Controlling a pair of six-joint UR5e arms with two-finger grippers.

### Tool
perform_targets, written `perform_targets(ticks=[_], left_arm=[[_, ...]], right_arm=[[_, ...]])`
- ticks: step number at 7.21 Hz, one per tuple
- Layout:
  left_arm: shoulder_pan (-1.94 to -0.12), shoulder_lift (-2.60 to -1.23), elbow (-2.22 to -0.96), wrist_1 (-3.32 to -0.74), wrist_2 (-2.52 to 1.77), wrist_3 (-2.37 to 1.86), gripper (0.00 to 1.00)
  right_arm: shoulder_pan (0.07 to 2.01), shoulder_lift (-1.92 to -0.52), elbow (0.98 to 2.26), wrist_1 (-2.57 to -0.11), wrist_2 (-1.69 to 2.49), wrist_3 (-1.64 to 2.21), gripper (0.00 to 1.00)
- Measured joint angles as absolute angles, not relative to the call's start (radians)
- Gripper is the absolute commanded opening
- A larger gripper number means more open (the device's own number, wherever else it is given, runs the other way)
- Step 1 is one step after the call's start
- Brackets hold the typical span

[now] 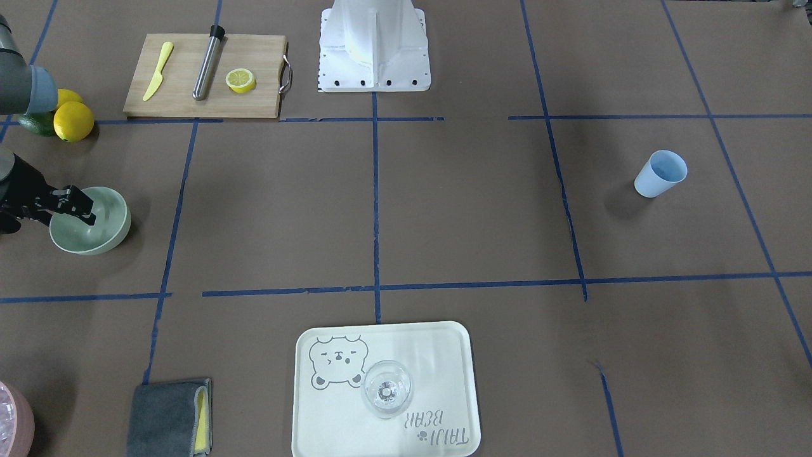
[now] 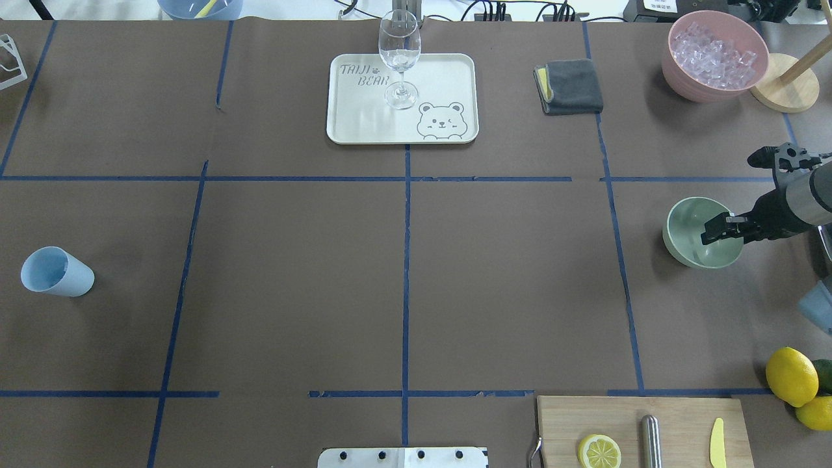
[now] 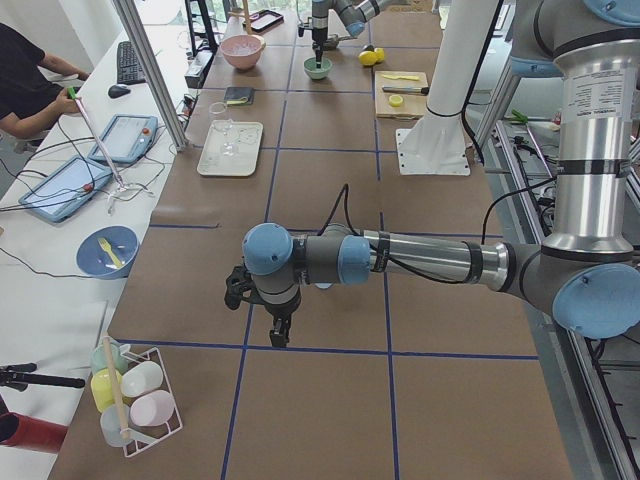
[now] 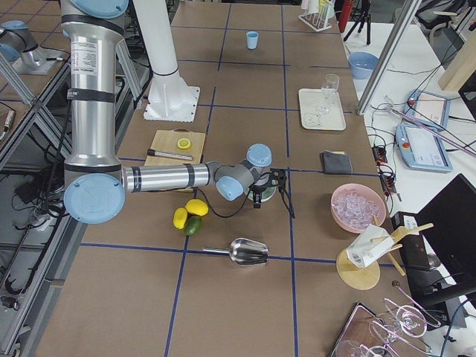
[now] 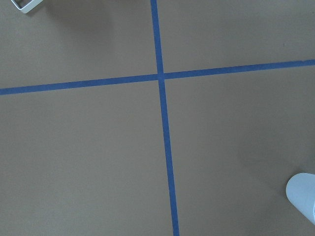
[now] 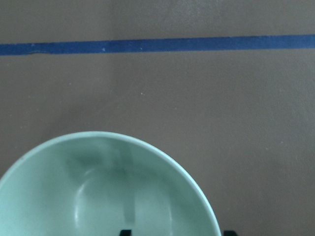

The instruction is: Pour ice into bowl

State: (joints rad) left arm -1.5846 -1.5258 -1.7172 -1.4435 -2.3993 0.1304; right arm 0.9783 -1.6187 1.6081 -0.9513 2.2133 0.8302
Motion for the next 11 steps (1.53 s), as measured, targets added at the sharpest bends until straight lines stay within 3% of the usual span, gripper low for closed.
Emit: perform_targets(ticks=[3, 7, 9, 11], left_arm=[[-1.585, -1.525, -1.718, -1.444, -2.408, 0.131, 1.00], [-1.586, -1.525, -1.728, -1.444, -2.410, 0.130, 1.00], [-1.586, -1.527, -1.736, -1.451, -2.413, 0.131, 1.00], [-1.585, -1.527, -1.737, -1.486, -2.414, 0.131, 1.00]], right_arm=[[0.982, -1.627, 1.627, -0.953, 2.213, 0.835, 0.00], [0.936, -1.565, 1.768, -0.967, 2.215, 1.090, 0.00], [0.803, -1.456, 1.799, -0.976, 2.172, 1.306, 0.00], [0.665, -1.238, 1.800, -1.175, 2.089, 1.485, 0.00]])
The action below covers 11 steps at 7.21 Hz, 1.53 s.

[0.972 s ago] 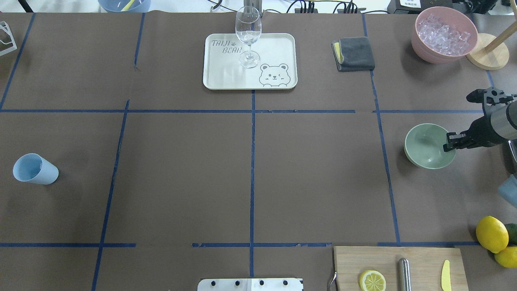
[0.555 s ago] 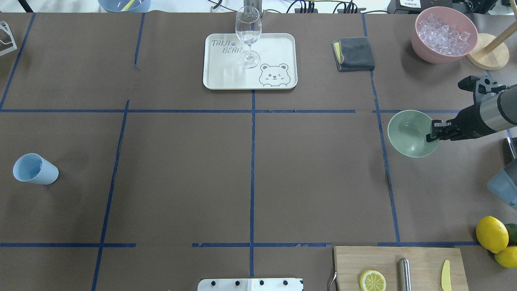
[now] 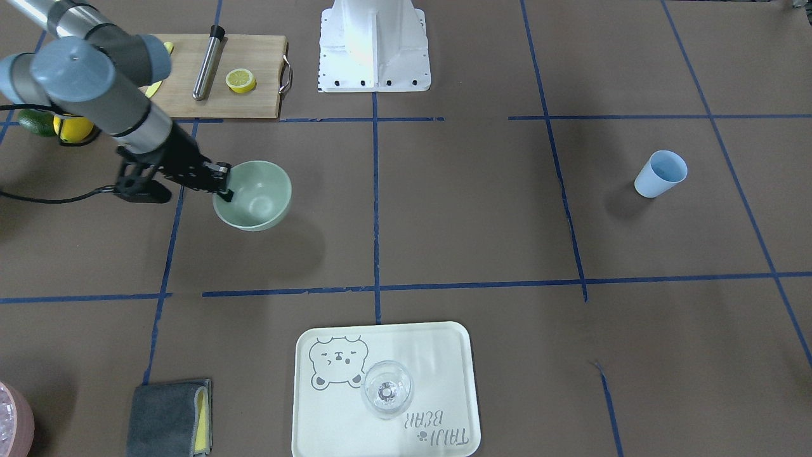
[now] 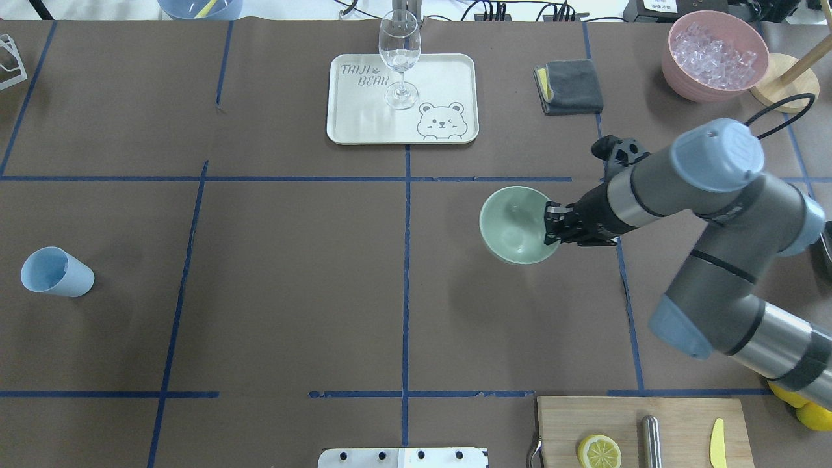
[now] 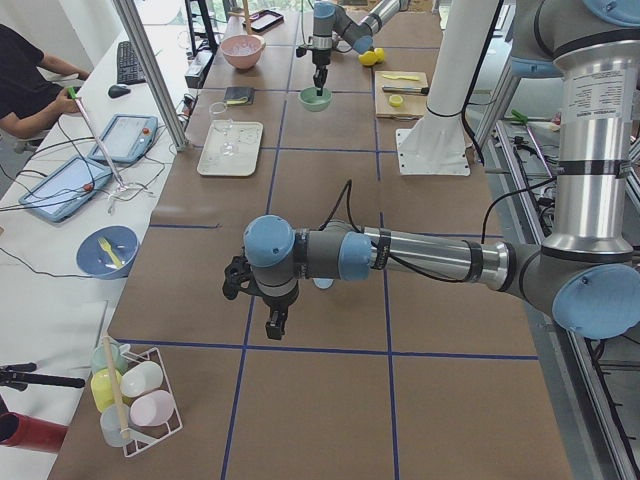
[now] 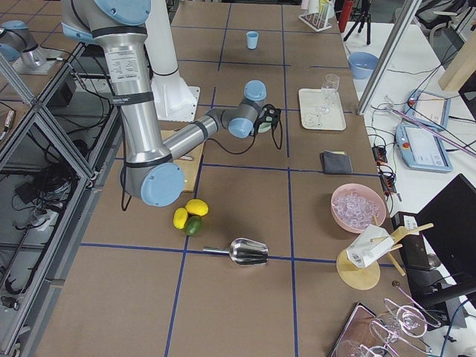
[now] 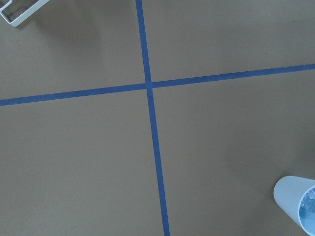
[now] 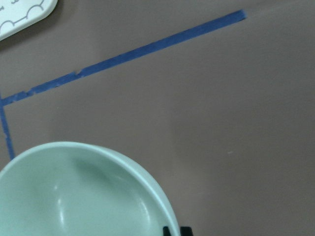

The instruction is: Pour ice into bowl

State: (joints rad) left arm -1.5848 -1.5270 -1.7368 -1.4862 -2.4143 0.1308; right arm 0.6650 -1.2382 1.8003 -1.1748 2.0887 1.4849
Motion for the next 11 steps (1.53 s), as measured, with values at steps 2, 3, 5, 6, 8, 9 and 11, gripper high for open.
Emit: perform_targets(ticks=[2, 3, 5, 6, 8, 9, 11], left_arm=[[-1.585, -1.527, -1.737, -1.499, -2.415, 0.131, 1.00], [-1.585, -1.527, -1.738, -1.507, -2.416, 0.131, 1.00], [-1.584, -1.527, -1.738, -1.529, -2.416, 0.132, 1.00], [-1.584, -1.526, -1.738, -1.540, -2.420, 0.132, 1.00], [-1.583, -1.525, -1.738, -1.564, -2.429, 0.132, 1.00], [-1.583, -1.523, -1.738, -1.586, -2.431, 0.130, 1.00], [-1.582, -1.519, -1.737, -1.605, -2.437, 0.128, 1.00]], right_arm=[[0.549, -1.002, 1.748, -1.386, 1.965, 1.616, 0.00], [0.512, -0.898, 1.672, -1.417, 1.931, 1.686, 0.00], [0.463, -0.787, 1.545, -1.410, 1.903, 1.750, 0.00], [0.441, -0.774, 1.518, -1.390, 1.882, 1.766, 0.00], [0.421, -0.767, 1.496, -1.373, 1.857, 1.780, 0.00], [0.420, -0.766, 1.492, -1.371, 1.854, 1.781, 0.00], [0.419, -0.761, 1.483, -1.369, 1.852, 1.782, 0.05]])
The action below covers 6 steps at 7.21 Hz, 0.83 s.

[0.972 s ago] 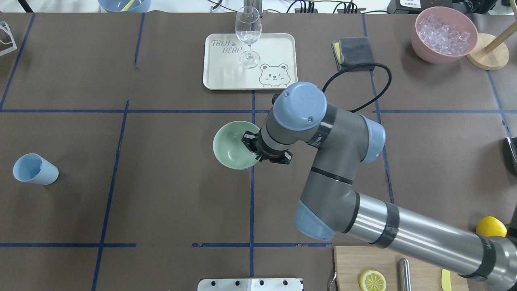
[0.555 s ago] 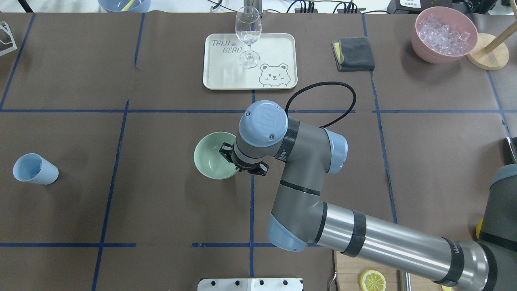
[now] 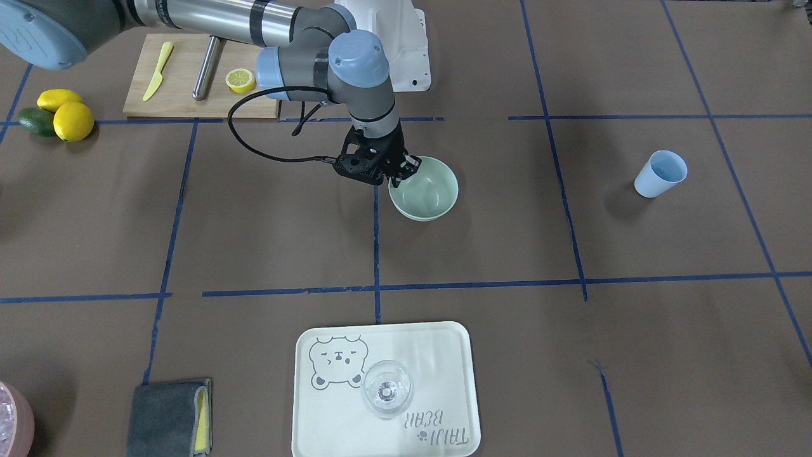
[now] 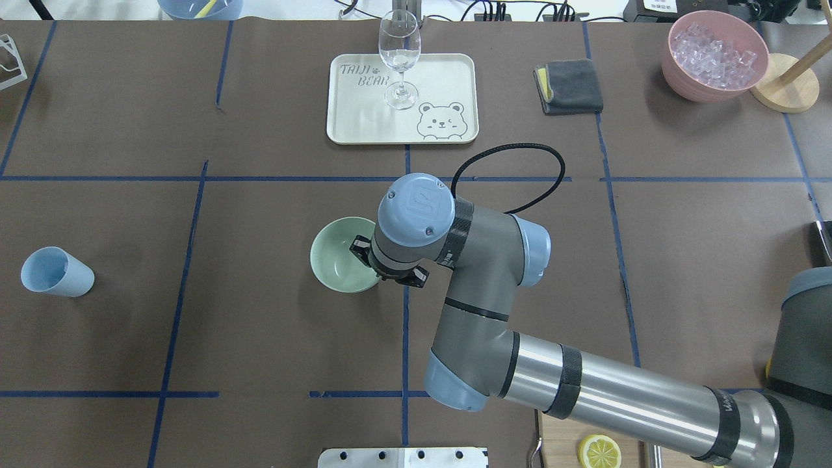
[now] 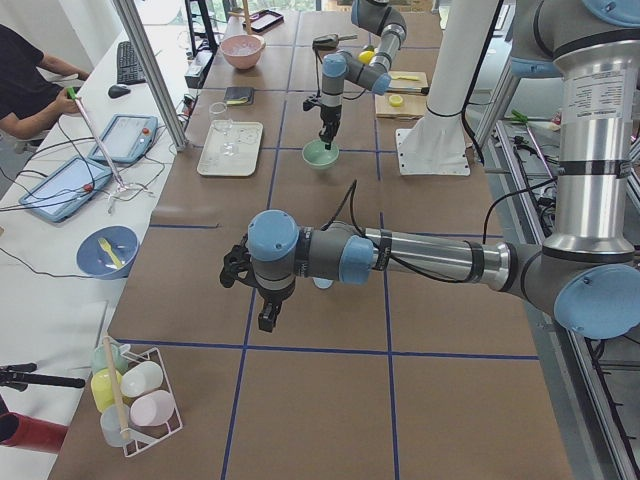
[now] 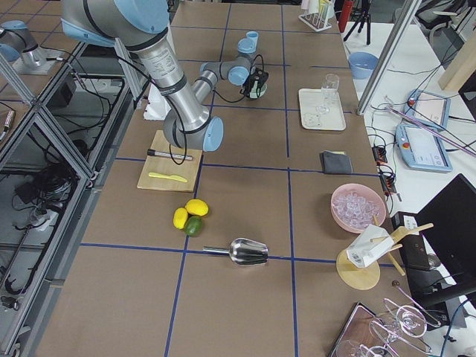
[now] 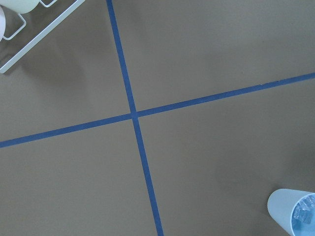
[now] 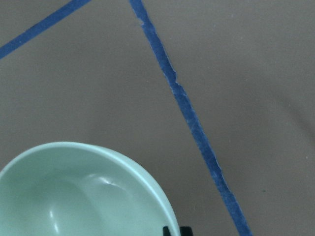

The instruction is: Pour ice into bowl

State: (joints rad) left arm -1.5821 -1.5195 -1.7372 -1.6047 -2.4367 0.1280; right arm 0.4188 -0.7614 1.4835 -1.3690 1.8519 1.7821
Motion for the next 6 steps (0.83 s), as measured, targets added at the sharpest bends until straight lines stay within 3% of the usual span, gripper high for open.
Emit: perform_targets(ticks=[2, 4, 5, 6], left_arm=[[-1.582, -1.519, -1.737, -1.608, -2.443, 0.127, 1.00], [-1.581, -1.519, -1.736, -1.609, -2.444, 0.127, 1.00], [-1.579, -1.518, -1.735, -1.609, -2.444, 0.127, 1.00], [-1.578, -1.518, -1.734, -1.609, -2.444, 0.127, 1.00]], right_arm=[[0.419, -0.734, 1.458, -1.368, 1.850, 1.793, 0.09], [0.418, -0.714, 1.429, -1.367, 1.849, 1.799, 0.36], [0.418, -0.711, 1.420, -1.367, 1.849, 1.802, 0.82], [0.418, -0.711, 1.415, -1.366, 1.849, 1.805, 1.00]])
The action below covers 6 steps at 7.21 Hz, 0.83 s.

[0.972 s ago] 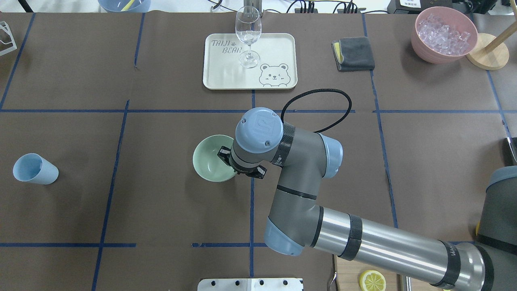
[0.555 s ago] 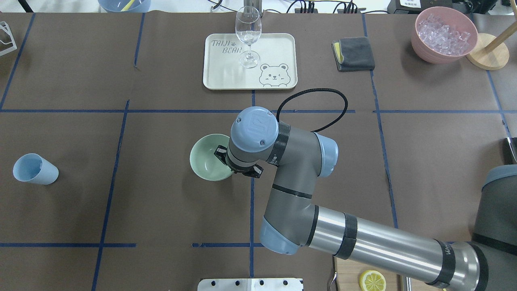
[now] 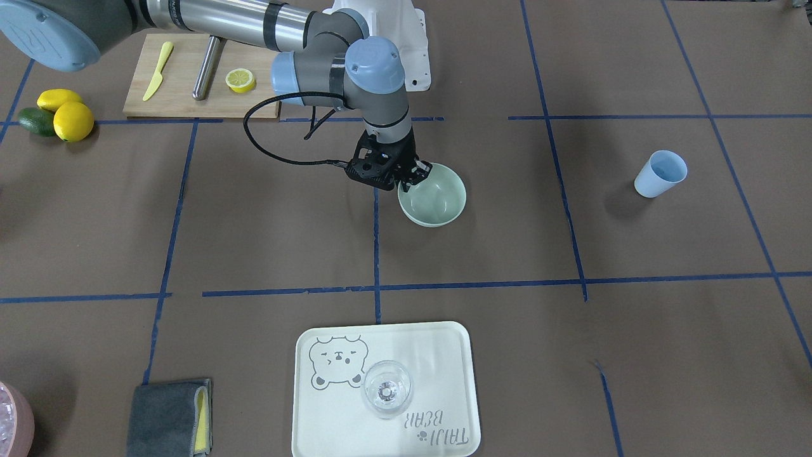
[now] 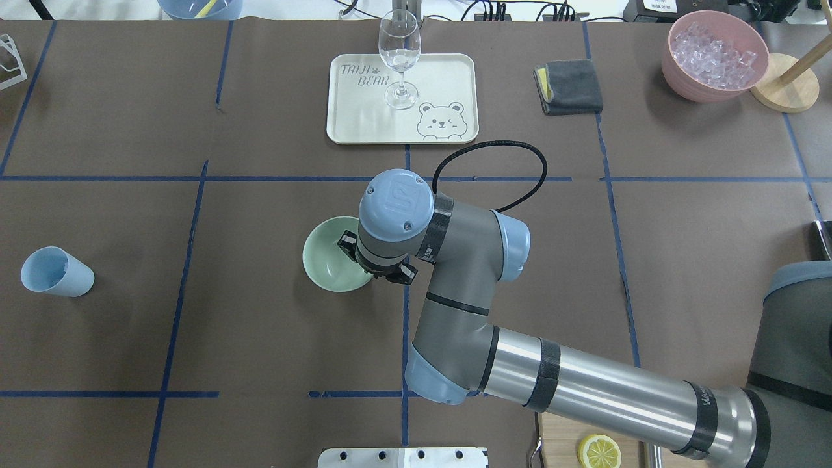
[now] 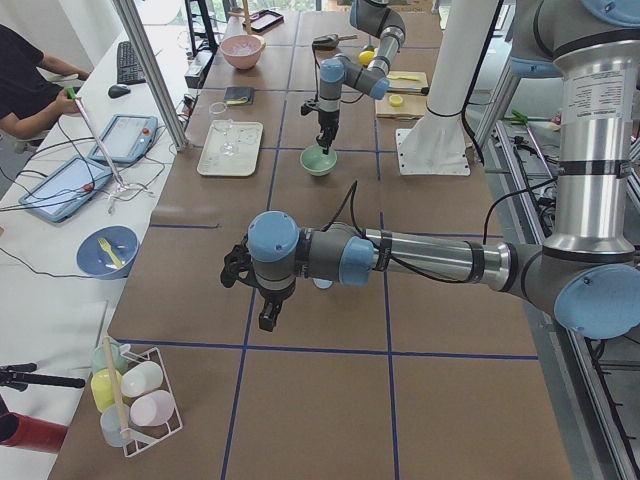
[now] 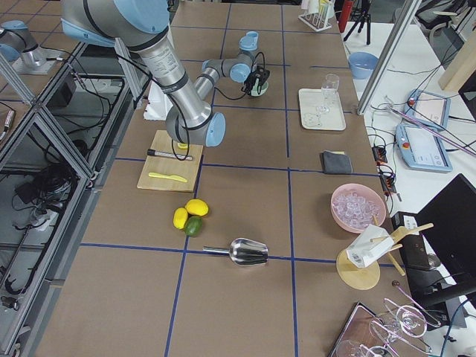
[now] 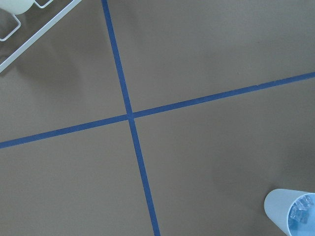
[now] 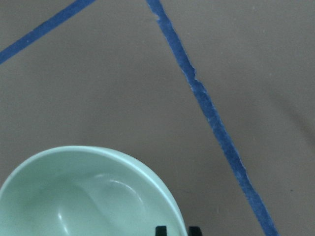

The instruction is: Pour ice into bowl

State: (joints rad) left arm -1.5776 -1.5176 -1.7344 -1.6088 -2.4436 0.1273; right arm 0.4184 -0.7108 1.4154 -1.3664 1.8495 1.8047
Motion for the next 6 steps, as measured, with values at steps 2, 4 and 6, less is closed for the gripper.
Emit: perform_targets(ticks=[2, 4, 6], left_arm=[[-1.573, -1.517, -1.734, -1.608, -2.444, 0.127, 1.00], [-1.570, -1.517, -1.736, -1.611, -2.444, 0.128, 1.00], [-1.533, -1.518, -1.740, -1.642, -2.444, 0.077, 1.00]], right_arm=[[0.419, -0.708, 1.415, -1.361, 1.851, 1.804, 1.00], [0.437, -0.713, 1.459, -1.352, 1.864, 1.801, 1.00], [0.513, -0.798, 1.607, -1.367, 1.928, 1.801, 1.00]])
